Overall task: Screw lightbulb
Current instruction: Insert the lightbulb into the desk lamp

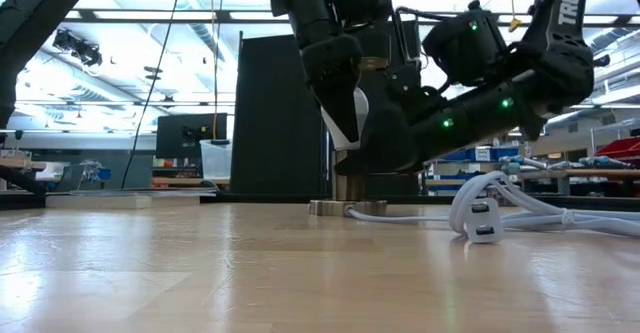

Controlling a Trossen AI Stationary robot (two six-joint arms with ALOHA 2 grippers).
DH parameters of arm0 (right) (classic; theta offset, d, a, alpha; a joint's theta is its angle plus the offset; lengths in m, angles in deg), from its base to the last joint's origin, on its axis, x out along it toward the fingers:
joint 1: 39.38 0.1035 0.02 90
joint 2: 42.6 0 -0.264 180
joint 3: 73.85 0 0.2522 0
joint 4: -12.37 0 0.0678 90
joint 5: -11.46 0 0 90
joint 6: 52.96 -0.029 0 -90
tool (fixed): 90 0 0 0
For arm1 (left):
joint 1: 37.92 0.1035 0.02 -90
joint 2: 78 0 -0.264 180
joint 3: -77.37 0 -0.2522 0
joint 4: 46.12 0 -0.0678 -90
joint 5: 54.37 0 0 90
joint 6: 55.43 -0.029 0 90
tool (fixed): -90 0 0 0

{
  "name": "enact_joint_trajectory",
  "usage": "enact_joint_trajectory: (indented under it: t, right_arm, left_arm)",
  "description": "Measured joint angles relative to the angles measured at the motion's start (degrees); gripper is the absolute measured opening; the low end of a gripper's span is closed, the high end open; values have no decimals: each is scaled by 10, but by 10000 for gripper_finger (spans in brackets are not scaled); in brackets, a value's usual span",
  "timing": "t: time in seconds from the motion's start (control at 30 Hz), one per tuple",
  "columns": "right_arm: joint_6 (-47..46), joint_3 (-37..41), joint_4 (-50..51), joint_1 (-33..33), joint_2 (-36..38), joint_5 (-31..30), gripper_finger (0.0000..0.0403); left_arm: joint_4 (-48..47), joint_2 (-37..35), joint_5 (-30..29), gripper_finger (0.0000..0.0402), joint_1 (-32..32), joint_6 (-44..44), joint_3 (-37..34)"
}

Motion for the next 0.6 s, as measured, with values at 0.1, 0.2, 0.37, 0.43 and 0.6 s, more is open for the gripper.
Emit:
enact_joint_trajectory:
  t: [0.1,0.2,0.37,0.43,0.6]
  right_arm:
    - [17,-16,21,21,-1,-52,179]
    - [21,-22,27,29,-2,-55,189]
    - [-52,-7,21,31,5,-18,230]
    - [-70,2,16,31,11,1,255]
    - [-73,24,13,31,30,33,319]
  left_arm:
    - [0,0,3,260,0,2,0]
    - [3,0,7,260,-1,5,0]
    - [11,0,10,260,-1,9,0]
    - [12,0,13,260,-1,12,0]
    - [13,0,15,260,-1,12,0]
